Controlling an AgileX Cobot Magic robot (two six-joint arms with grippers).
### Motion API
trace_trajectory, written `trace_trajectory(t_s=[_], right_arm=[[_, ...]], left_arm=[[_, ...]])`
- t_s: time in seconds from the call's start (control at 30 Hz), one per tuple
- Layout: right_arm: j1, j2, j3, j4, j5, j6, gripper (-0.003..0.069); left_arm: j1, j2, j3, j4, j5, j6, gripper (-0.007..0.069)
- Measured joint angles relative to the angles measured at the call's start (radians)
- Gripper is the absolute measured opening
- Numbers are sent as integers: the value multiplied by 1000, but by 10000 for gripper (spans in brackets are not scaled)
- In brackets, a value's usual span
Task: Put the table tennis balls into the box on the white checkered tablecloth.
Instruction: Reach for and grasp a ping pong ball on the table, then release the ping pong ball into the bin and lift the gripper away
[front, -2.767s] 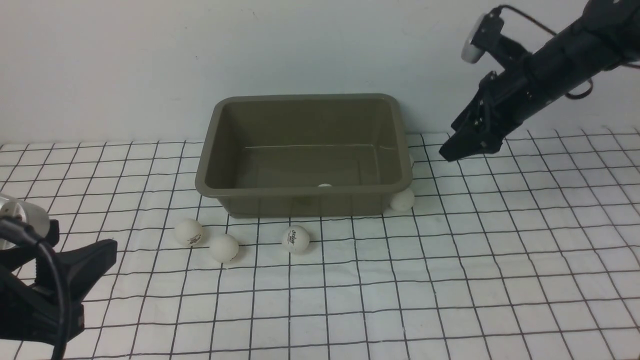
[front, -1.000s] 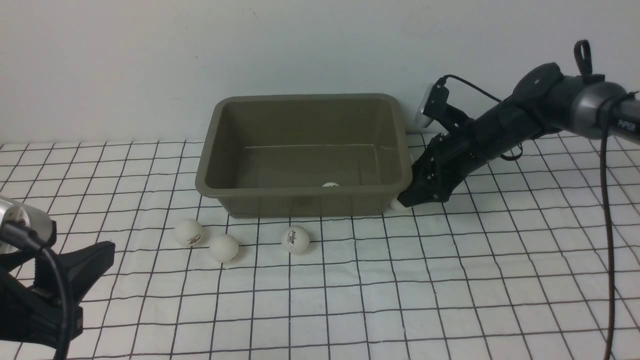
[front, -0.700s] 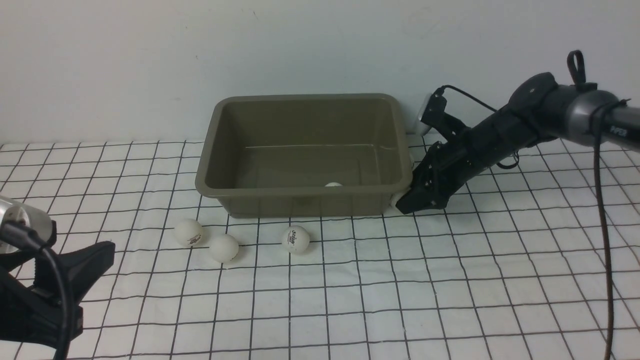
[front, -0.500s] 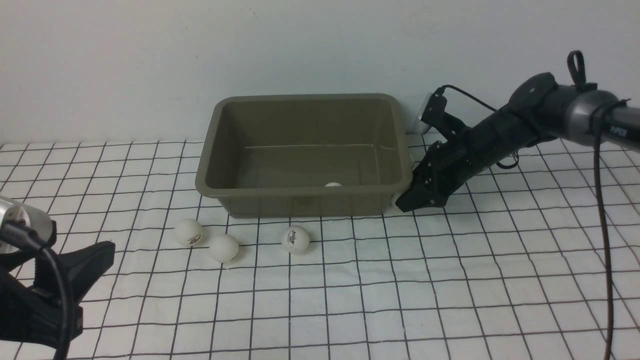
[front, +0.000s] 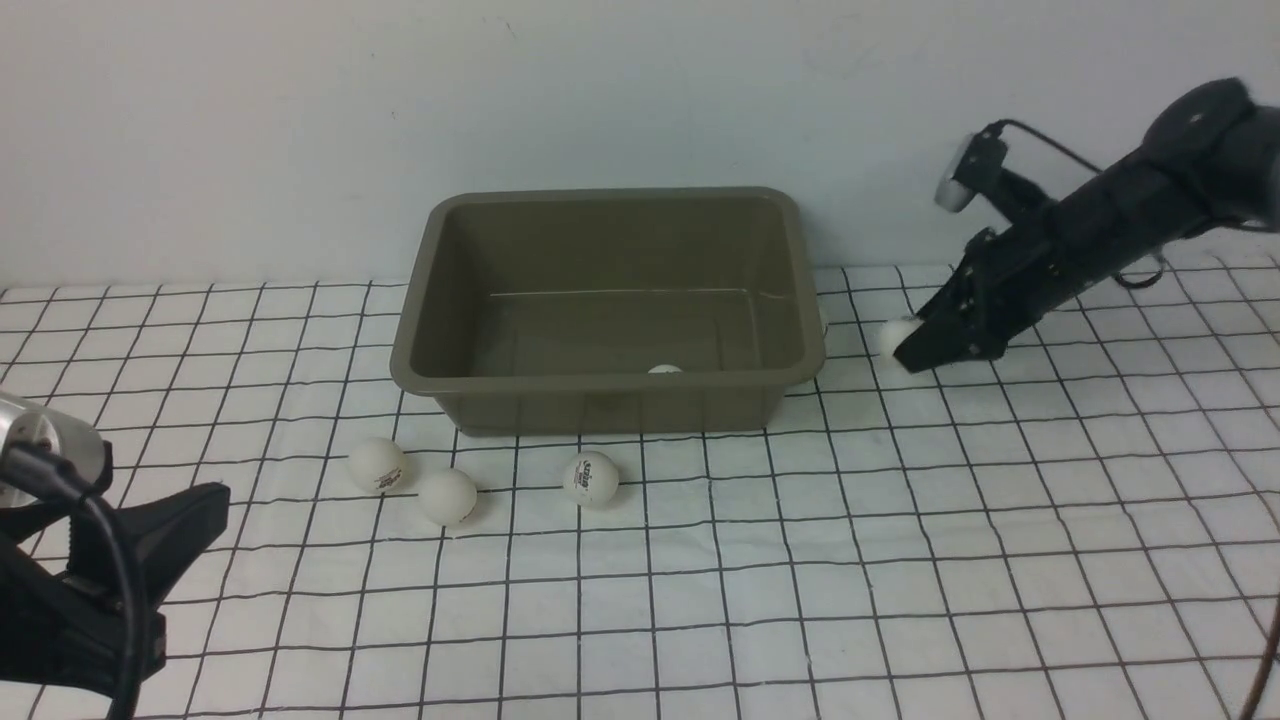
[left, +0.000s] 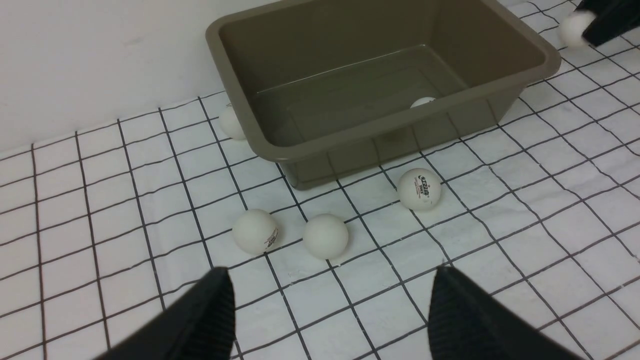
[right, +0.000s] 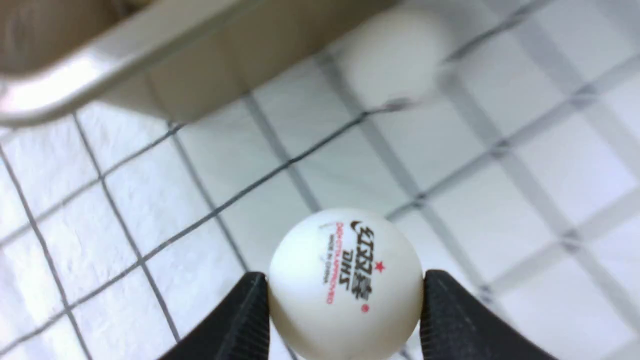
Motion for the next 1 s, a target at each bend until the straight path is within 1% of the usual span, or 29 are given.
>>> trace_trajectory(t_s=[0.1, 0.17, 0.33, 0.4, 0.5, 0.57, 0.7, 0.77, 0.9, 0.97, 1.0], right_arm=[[-17, -31, -29, 92, 4, 6, 353], [16, -31, -62, 141, 3, 7, 353], [124, -31, -94, 146, 1, 8, 353], [181, -31, -100, 139, -20, 8, 353], [238, -27, -104, 138, -72, 8, 353], [294, -13, -106, 133, -151, 16, 353], [319, 12, -106, 126, -195, 30, 353], [320, 23, -106, 125, -210, 35, 381], [319, 29, -106, 125, -248, 29, 528], [299, 24, -106, 124, -261, 5, 573], [280, 21, -106, 115, -262, -3, 580]], left_arm=[[0, 0, 0, 1, 0, 0, 469], [0, 0, 0, 1, 0, 0, 469], [0, 0, 0, 1, 0, 0, 469], [0, 0, 0, 1, 0, 0, 469], [0, 0, 0, 1, -1, 0, 469], [0, 0, 0, 1, -1, 0, 469], [0, 0, 0, 1, -1, 0, 469], [0, 0, 0, 1, -1, 0, 469], [0, 0, 0, 1, -1, 0, 469], [0, 0, 0, 1, -1, 0, 469], [0, 0, 0, 1, -1, 0, 469]])
